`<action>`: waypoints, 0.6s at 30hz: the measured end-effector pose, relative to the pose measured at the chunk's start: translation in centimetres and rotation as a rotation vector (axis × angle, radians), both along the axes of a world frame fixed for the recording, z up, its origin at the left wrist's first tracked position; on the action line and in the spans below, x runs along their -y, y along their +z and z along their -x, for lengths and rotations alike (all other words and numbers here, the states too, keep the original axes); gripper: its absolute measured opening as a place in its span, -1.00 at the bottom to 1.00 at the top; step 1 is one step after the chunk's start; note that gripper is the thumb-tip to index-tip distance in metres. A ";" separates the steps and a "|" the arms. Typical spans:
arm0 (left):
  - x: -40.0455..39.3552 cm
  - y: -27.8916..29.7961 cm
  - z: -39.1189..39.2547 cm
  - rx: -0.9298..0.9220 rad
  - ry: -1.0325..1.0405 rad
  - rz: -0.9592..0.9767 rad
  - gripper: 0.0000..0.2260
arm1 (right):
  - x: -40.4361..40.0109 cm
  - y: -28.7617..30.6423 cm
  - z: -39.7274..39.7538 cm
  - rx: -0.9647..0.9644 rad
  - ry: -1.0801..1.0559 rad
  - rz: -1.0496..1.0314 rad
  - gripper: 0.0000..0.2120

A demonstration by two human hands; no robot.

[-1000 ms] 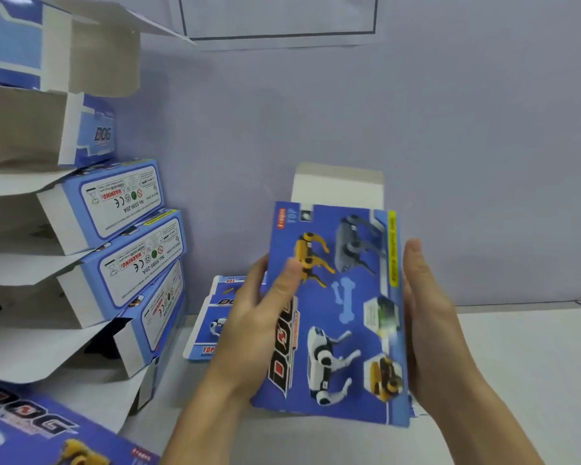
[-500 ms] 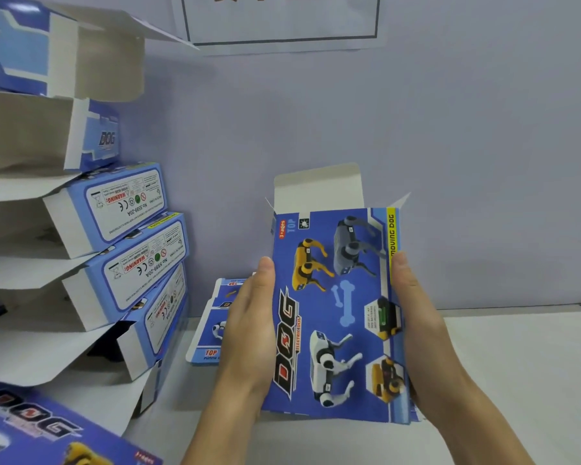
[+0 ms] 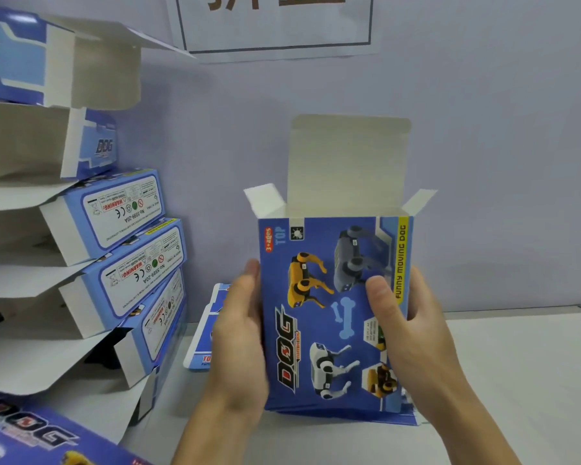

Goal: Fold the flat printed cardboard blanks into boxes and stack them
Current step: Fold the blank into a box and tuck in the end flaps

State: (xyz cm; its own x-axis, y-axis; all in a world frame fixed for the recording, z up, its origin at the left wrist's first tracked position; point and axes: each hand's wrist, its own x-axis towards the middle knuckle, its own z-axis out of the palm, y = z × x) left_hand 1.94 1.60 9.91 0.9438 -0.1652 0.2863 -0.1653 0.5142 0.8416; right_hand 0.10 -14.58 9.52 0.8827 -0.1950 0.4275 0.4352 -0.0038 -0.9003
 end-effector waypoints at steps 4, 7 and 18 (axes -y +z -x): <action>1.6 0.0 -0.3 0.000 0.231 0.106 -0.56 | -0.9 -0.1 0.3 0.054 0.067 0.107 -0.65; 1.6 0.1 -0.5 0.056 0.349 0.144 -0.57 | -0.9 -0.4 0.3 0.009 0.114 0.175 -0.73; 1.9 -0.6 -0.6 0.091 0.419 0.204 -0.72 | -1.2 -1.2 -0.8 -0.056 0.124 -0.620 -0.67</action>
